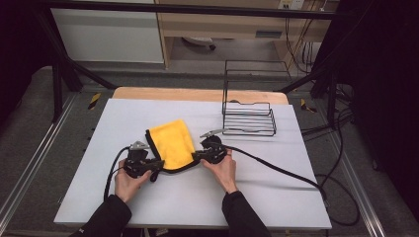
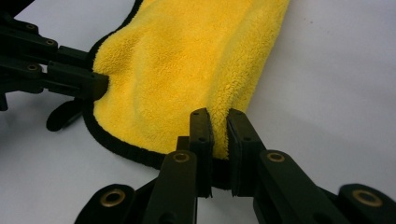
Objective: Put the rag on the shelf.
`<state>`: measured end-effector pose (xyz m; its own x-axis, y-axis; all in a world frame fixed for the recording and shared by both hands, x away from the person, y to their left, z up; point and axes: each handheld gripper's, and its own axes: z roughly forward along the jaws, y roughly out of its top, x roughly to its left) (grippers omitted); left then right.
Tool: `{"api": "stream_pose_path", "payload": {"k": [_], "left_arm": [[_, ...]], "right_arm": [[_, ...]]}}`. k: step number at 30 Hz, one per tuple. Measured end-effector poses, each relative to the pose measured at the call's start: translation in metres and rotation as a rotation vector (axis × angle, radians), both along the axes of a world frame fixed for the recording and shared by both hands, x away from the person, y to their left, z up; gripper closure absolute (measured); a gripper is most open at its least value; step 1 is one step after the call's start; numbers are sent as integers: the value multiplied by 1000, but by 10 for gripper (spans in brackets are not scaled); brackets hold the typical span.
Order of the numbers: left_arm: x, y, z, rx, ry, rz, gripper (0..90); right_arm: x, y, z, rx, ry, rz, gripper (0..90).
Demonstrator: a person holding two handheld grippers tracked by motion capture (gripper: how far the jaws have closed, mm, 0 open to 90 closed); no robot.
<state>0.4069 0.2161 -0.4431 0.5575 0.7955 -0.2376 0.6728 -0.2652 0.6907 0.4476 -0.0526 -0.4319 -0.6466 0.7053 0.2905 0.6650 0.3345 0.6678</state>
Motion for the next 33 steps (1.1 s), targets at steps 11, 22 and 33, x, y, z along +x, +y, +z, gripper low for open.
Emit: {"api": "stream_pose_path", "payload": {"k": [11, 22, 33], "left_arm": [[-25, -20, 4, 13, 16, -113, 756], [-51, -32, 3, 32, 10, -185, 753], [-55, -36, 0, 70, -15, -177, 748]], "right_arm": [[-48, -22, 8, -28, 15, -45, 818], [-98, -36, -1, -23, 18, -88, 814], [-66, -48, 3, -35, -140, -76, 468]]}}
